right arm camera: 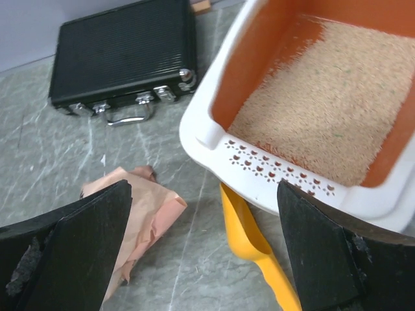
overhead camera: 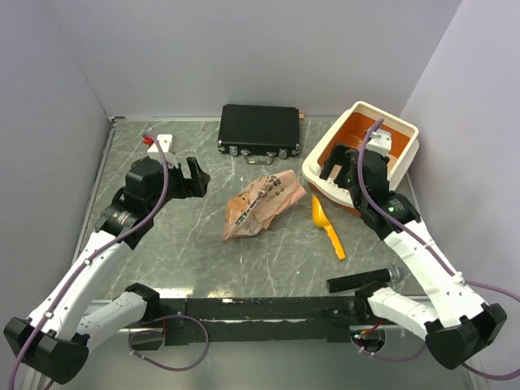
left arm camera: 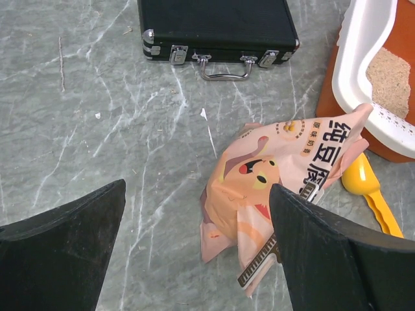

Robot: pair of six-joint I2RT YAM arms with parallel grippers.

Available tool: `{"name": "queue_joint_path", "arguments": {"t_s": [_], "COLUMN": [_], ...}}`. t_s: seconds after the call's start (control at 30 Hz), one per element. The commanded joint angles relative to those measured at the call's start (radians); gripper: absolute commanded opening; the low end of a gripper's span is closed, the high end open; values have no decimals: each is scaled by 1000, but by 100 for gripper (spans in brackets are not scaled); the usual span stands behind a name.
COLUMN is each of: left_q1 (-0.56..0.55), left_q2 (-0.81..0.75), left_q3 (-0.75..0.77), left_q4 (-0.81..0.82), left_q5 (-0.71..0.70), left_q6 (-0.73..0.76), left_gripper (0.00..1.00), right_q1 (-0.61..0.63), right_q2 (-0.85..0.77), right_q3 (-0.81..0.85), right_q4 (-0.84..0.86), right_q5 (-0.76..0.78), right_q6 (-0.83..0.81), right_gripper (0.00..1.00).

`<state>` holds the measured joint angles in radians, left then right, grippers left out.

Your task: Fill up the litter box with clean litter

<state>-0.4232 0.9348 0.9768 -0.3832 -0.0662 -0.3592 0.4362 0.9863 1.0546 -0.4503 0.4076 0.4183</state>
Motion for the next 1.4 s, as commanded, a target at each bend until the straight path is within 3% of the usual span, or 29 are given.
{"name": "queue_joint_path", "arguments": {"t_s": [0.0,0.07,0.27,0.43,0.8,1.0,1.3,1.37], "left_q1": [-3,-3,-3,-3,-5,-5,-5,-5], "left_q2": [-79,-85,-99,-93,-160,-191,-269,-280], "left_q3": [-58,-58,-44,-69,-138,-141,-173,-182], "left_q4": [90,72,46,44,69,21,29,32], "left_q5": [9,17,11,0,39,40,20,14], "left_q6": [-15,15,45,37,17,3,-6,-6], "left_gripper": [97,97,97,97,97,97,97,97], "right_q1": [6,6,6,12,191,214,259,271], "right_q2": [-60,-70,-83,49,374,534,673,699], "right_q3": [-18,-34,-100,65,243,340,439,449], "right_q4": [-34,-37,67,-53,-152,-206,-292,-300], "right_q5": [117,109,-148,-239,-156,-145,-156,-167], "right_q6": [51,48,-58,-21,181,384,517,528], "right_gripper": [100,100,100,100,100,99,96,91]}}
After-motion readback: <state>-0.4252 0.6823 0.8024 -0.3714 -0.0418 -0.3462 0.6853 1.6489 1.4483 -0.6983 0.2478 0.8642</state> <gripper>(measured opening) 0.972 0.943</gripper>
